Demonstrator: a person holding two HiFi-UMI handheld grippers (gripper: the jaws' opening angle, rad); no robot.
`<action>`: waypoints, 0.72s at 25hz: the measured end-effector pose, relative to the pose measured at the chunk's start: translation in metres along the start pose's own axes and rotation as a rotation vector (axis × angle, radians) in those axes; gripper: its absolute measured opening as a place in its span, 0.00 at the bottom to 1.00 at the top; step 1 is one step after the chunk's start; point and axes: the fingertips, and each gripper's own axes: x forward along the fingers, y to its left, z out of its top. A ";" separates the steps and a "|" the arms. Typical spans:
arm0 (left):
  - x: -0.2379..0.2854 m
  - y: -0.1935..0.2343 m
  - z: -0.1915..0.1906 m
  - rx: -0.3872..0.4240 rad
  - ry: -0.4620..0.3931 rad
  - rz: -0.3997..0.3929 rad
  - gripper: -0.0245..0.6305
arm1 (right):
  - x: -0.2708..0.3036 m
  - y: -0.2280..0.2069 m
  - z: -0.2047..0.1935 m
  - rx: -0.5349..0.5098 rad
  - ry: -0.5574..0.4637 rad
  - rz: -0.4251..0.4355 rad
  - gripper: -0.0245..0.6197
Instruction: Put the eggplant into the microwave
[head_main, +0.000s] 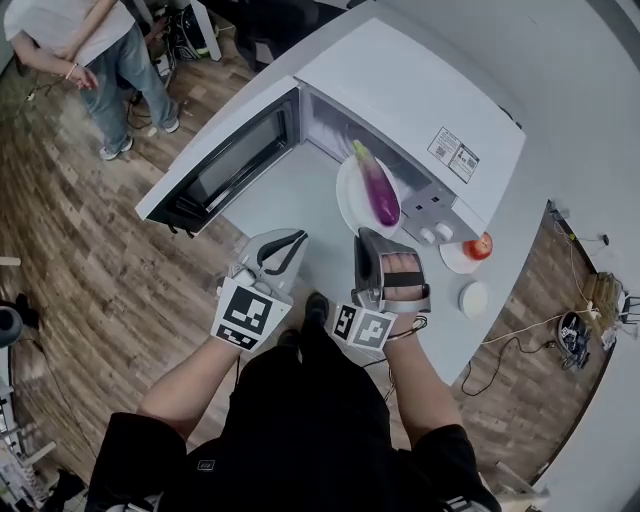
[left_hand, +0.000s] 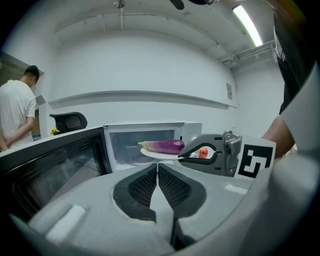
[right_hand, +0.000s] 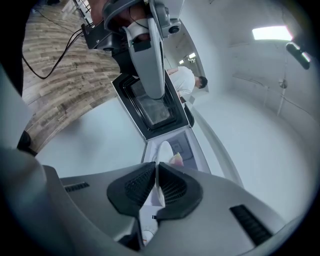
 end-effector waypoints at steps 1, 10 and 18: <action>0.007 0.005 0.000 0.001 -0.001 0.009 0.07 | 0.006 -0.001 -0.002 0.002 -0.005 -0.002 0.09; 0.045 0.033 0.009 0.022 -0.018 0.045 0.07 | 0.044 0.005 -0.016 -0.004 -0.012 0.008 0.09; 0.061 0.046 -0.001 0.047 -0.042 -0.001 0.07 | 0.069 0.018 -0.028 -0.012 0.058 -0.007 0.09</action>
